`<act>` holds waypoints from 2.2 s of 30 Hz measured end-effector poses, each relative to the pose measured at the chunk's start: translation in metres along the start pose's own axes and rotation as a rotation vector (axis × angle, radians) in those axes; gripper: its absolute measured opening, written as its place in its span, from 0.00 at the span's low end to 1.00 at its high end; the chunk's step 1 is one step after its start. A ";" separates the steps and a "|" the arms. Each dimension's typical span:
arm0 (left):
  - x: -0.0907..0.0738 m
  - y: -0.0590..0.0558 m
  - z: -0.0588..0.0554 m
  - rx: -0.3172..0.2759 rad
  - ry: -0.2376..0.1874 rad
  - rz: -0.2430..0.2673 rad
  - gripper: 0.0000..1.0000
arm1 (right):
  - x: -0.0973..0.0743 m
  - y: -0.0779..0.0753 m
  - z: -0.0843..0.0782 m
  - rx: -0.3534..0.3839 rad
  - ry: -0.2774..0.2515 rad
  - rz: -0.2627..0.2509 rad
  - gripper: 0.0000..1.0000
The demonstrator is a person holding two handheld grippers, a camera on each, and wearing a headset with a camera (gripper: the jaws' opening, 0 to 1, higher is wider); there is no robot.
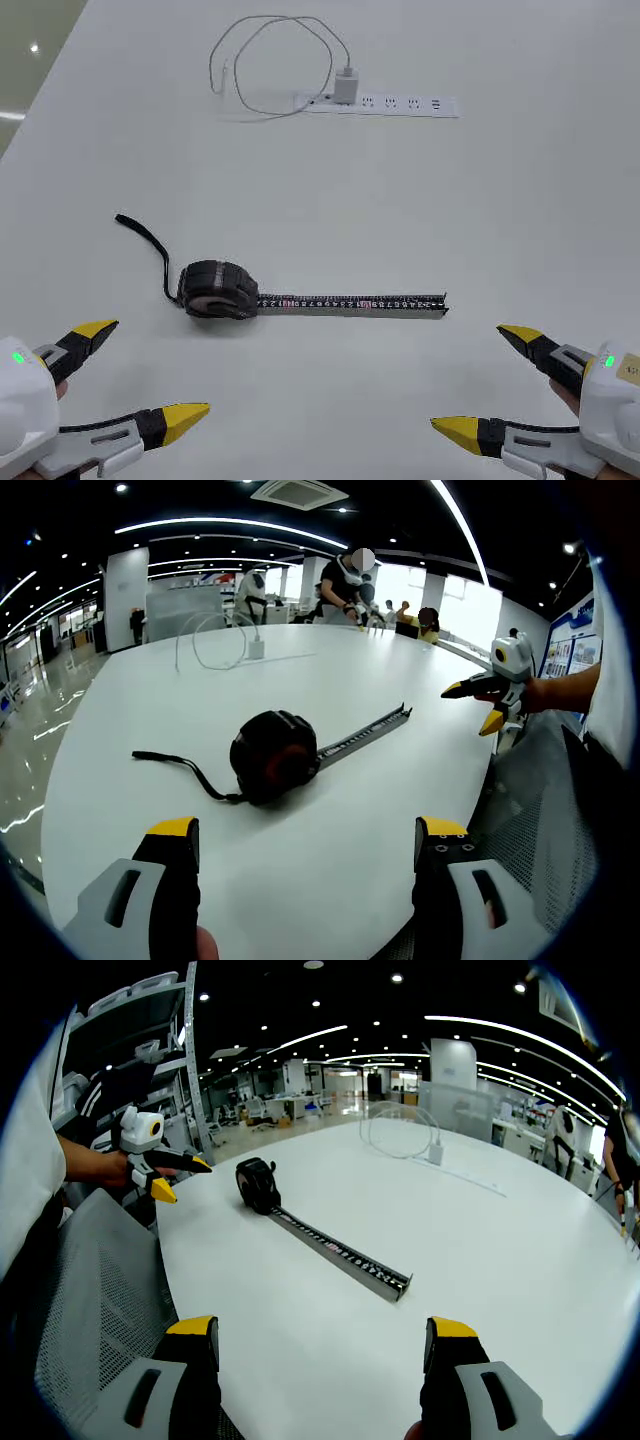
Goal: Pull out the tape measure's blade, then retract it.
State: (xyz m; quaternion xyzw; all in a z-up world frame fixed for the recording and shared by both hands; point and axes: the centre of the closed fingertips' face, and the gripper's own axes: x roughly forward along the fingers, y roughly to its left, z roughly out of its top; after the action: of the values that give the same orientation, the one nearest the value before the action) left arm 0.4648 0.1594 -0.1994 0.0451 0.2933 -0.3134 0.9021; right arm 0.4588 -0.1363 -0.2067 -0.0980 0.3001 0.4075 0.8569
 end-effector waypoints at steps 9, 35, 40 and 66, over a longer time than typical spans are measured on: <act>0.011 -0.003 0.006 -0.009 0.009 -0.012 0.88 | 0.000 -0.001 0.000 -0.003 0.005 0.003 0.84; 0.047 -0.004 0.013 -0.047 0.026 -0.033 0.87 | 0.002 -0.003 -0.004 0.010 0.005 -0.001 0.82; 0.055 -0.006 0.018 -0.048 0.018 -0.041 0.87 | 0.002 -0.004 -0.006 0.014 0.007 -0.003 0.82; 0.064 -0.004 0.024 -0.095 -0.005 0.016 0.86 | 0.008 -0.010 -0.007 -0.036 0.048 0.039 0.73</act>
State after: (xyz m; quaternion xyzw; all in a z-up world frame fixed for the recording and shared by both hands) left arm 0.5149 0.1158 -0.2152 0.0035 0.3052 -0.2922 0.9063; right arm 0.4670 -0.1400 -0.2179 -0.1174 0.3149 0.4273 0.8393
